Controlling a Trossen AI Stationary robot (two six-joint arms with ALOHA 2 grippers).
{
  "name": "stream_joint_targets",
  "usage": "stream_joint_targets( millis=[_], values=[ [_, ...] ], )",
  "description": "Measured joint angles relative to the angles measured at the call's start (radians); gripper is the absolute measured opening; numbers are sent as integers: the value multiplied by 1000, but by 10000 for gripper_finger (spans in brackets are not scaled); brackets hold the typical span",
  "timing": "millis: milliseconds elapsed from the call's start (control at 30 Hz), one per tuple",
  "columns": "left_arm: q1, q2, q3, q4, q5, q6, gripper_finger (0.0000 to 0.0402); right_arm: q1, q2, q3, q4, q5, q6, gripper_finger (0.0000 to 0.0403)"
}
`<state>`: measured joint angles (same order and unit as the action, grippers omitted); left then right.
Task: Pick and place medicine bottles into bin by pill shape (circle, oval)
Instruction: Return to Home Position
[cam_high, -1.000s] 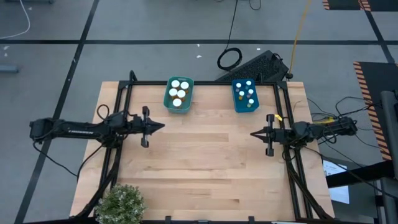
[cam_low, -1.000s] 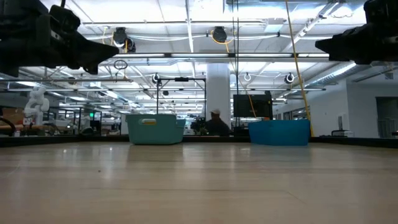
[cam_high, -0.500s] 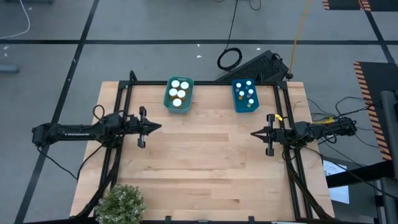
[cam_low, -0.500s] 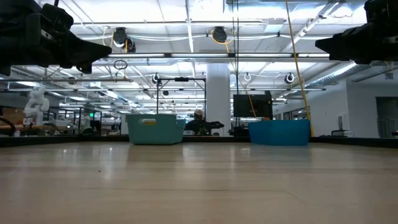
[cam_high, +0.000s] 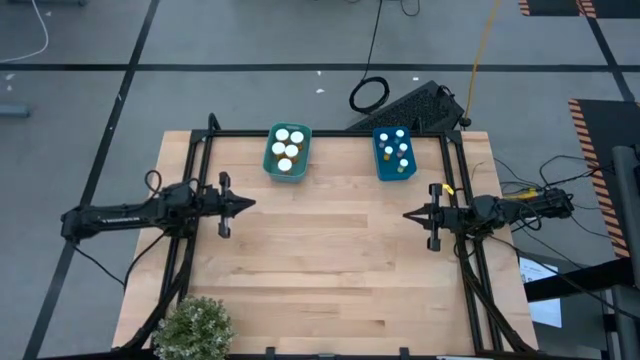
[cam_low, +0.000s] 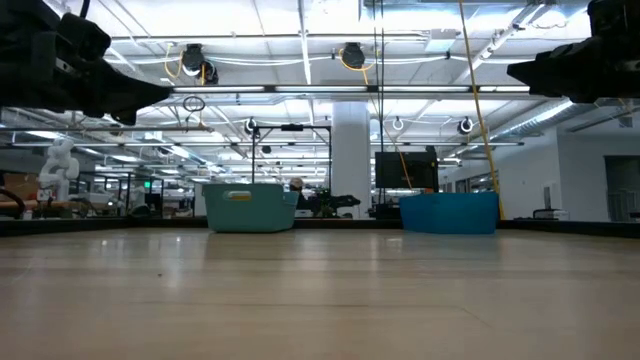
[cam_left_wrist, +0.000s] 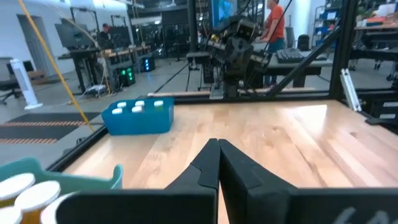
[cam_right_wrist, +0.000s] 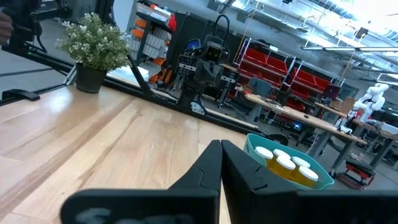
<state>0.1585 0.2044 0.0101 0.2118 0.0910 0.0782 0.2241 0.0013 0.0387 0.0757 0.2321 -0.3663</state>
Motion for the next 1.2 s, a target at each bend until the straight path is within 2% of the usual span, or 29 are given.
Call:
stream_joint_targets(
  millis=[433,867,1067,1200],
  values=[
    [0,-189,0,-189,-15,-2,3,0,0,0,-1,-24,-16,0],
    [-45,-192,1,-190,-8,-29,1,0,0,0,-1,-22,-14,0],
    [-99,-192,1,-199,-88,-40,1,0,0,0,2,-21,-15,0],
    [-111,-192,2,-199,-97,-41,1,0,0,0,2,-18,-15,0]
  ],
)
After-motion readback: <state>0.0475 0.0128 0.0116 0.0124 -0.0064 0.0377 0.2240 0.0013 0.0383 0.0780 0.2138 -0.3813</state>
